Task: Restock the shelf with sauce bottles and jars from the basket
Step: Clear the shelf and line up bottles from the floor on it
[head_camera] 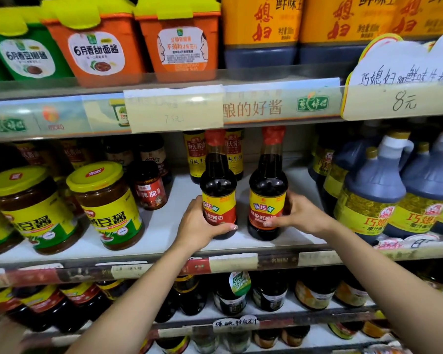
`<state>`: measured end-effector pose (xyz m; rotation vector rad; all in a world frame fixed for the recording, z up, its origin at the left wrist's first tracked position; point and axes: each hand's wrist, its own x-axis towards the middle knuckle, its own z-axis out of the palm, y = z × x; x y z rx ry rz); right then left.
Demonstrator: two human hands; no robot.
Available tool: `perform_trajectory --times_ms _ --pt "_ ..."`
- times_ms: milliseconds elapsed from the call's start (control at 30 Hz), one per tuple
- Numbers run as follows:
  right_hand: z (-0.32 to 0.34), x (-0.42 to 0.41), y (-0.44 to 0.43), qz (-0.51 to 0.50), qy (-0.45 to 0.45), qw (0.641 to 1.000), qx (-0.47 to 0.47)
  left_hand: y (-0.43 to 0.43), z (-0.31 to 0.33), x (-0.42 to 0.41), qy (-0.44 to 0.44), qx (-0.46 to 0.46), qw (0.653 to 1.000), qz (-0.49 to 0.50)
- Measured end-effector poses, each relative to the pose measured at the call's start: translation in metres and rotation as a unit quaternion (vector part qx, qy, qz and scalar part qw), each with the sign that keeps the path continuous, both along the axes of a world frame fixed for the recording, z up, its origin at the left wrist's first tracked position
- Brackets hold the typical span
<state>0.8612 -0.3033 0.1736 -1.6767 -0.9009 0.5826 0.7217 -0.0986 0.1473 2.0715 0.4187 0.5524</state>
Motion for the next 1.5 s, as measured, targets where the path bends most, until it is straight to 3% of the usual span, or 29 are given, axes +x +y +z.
perform_trajectory --times_ms 100,267,400,700,933,1500 --pt "0.000 -0.002 0.000 0.007 0.008 1.000 0.003 0.004 -0.002 -0.002 0.026 -0.051 0.998 -0.039" --pt "-0.015 -0.022 0.012 -0.067 -0.046 0.996 0.046 0.011 -0.005 -0.002 0.037 -0.097 0.991 -0.087" --pt "-0.025 -0.025 0.017 -0.141 -0.087 0.985 0.044 0.010 -0.005 -0.001 0.036 -0.077 0.994 -0.062" --pt "-0.019 -0.007 0.002 -0.058 -0.066 0.996 0.024 0.004 -0.002 -0.006 0.034 -0.055 0.997 -0.053" --pt "-0.031 -0.015 0.005 -0.166 -0.101 0.981 -0.006 0.009 -0.003 -0.007 0.026 -0.081 0.994 -0.076" --pt "-0.026 0.062 0.037 -0.194 -0.063 0.979 0.013 0.008 -0.007 -0.008 0.007 -0.074 0.996 -0.057"
